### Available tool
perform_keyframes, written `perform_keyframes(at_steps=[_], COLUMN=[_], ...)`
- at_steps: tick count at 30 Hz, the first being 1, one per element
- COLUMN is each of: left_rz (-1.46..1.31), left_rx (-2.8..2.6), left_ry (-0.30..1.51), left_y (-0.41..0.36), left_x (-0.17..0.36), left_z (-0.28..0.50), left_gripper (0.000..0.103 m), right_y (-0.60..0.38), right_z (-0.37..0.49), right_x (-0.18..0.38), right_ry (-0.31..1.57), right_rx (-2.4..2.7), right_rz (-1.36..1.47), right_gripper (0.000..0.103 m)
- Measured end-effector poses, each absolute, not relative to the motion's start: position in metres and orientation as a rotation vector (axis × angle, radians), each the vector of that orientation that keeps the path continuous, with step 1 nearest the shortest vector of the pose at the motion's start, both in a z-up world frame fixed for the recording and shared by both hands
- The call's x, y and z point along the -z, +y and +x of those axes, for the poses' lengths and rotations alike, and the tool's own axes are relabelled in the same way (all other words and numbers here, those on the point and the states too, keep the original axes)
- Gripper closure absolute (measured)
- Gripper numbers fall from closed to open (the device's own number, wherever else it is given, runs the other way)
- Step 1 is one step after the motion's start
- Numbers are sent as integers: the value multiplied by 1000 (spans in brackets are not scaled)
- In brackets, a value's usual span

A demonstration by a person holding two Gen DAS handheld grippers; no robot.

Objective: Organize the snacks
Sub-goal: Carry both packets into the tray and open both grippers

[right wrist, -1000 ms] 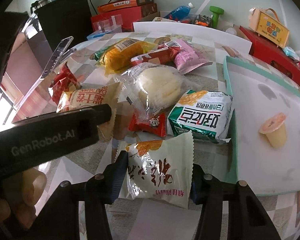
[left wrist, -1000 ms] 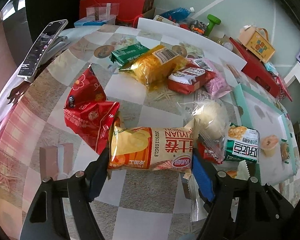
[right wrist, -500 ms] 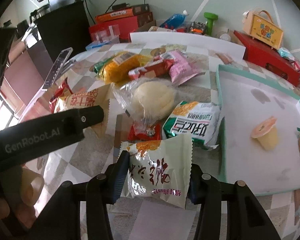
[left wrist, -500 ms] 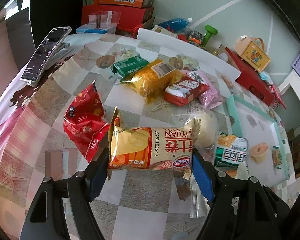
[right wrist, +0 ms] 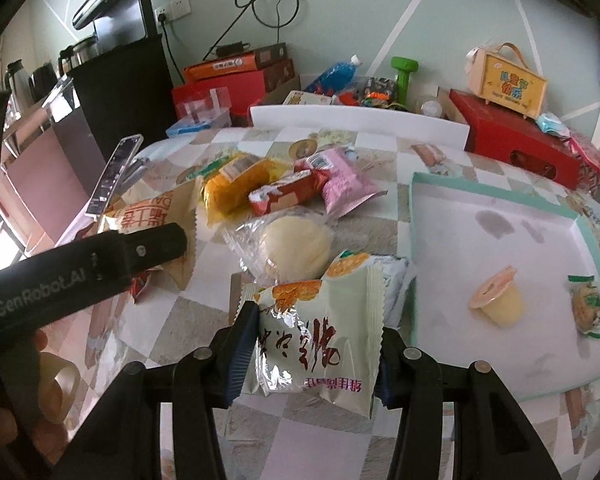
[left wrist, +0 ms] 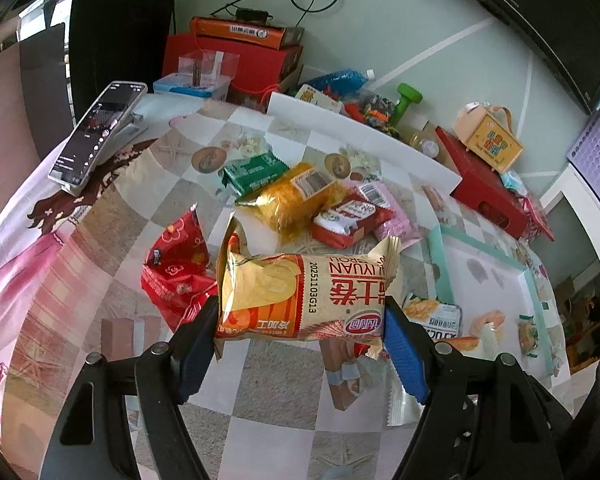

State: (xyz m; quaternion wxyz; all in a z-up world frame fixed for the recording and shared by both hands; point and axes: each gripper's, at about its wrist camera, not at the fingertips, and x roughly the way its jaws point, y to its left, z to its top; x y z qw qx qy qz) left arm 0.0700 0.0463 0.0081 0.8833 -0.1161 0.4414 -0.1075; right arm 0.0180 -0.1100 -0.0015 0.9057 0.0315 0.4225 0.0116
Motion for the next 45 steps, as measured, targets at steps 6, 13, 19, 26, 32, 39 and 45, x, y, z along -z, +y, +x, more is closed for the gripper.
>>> perform_keyframes(at_steps=[6, 13, 19, 26, 32, 39, 45], left_rz=[-226, -170, -108, -37, 1, 47, 74], left_rx=[211, 263, 325, 419, 476, 530, 550], left_ry=[881, 850, 844, 834, 840, 850, 879], left_y=[38, 4, -35, -82, -114, -150, -175], left_x=[-21, -35, -41, -46, -42, -29, -9], left_z=[71, 73, 77, 75, 79, 84, 92], left_gripper=[25, 25, 25, 25, 25, 25, 25], right_y=[-130, -167, -211, -257, -299, -329, -335], right_z=[16, 14, 14, 9, 7, 16, 25], right_x=[-15, -31, -39, -40, -39, -23, -11], right_ry=[827, 782, 765, 756, 747, 745, 743], right_rx=[19, 109, 218, 329, 434, 480, 472], right_rz=[101, 147, 196, 243, 285, 308, 302], right_gripper=[51, 51, 51, 51, 51, 51, 51])
